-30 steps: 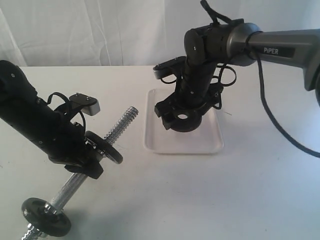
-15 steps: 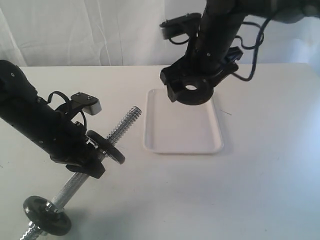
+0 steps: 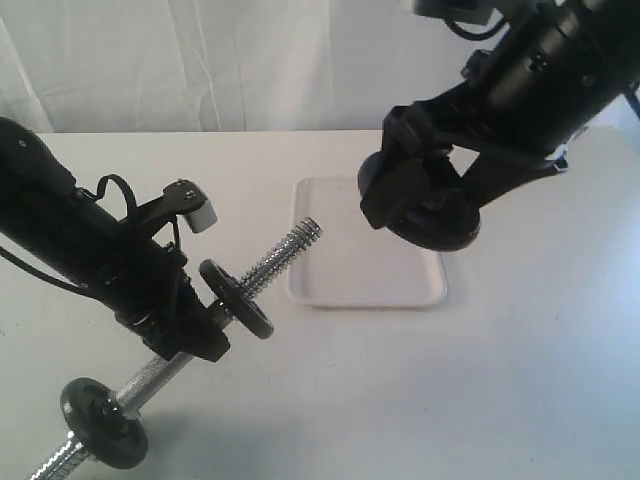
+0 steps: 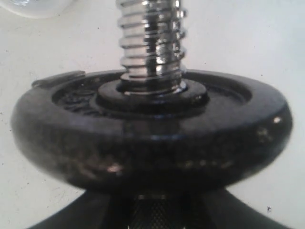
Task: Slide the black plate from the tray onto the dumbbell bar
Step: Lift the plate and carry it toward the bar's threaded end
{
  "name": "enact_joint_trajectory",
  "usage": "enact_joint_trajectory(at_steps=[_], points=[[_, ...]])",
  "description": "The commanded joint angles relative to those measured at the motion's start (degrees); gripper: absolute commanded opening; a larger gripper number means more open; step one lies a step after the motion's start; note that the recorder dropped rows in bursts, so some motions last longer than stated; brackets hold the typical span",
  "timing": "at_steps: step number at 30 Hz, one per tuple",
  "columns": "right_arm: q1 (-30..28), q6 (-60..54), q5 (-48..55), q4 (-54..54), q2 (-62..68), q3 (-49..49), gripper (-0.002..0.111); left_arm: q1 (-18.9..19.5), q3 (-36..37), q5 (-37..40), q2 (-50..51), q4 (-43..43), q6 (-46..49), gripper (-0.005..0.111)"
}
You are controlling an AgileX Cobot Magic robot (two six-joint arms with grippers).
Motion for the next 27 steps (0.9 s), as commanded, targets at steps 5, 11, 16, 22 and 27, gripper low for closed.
enact_joint_trajectory(at_steps=[5,11,16,22,27], points=[[-13.31,-29.04,-2.04,30.43,2.38,12.24,0.000,0.03,-1.09,7.08,-2.93,-6.86,8.20,0.000],[-13.31,-33.37,-2.56,37.12,7.02,15.47,0.000,0.03,-1.09,7.77,-2.93,-6.86,8.45,0.000],[-13.31,-35.24,-5.39,42.69,11.17,17.07,0.000,0.03,-0.98,7.77,-2.93,-6.86,11.10,0.000],[-13.31,-35.34,-3.24,46.98,15.60,17.07,0.000,0.03,-0.98,7.97,-2.93,-6.65,12.44,0.000],[-13.31,-38.45,-2.04,51.78,17.99,17.07,0.000,0.03,-0.98,8.12,-2.93,-6.65,12.55,0.000]])
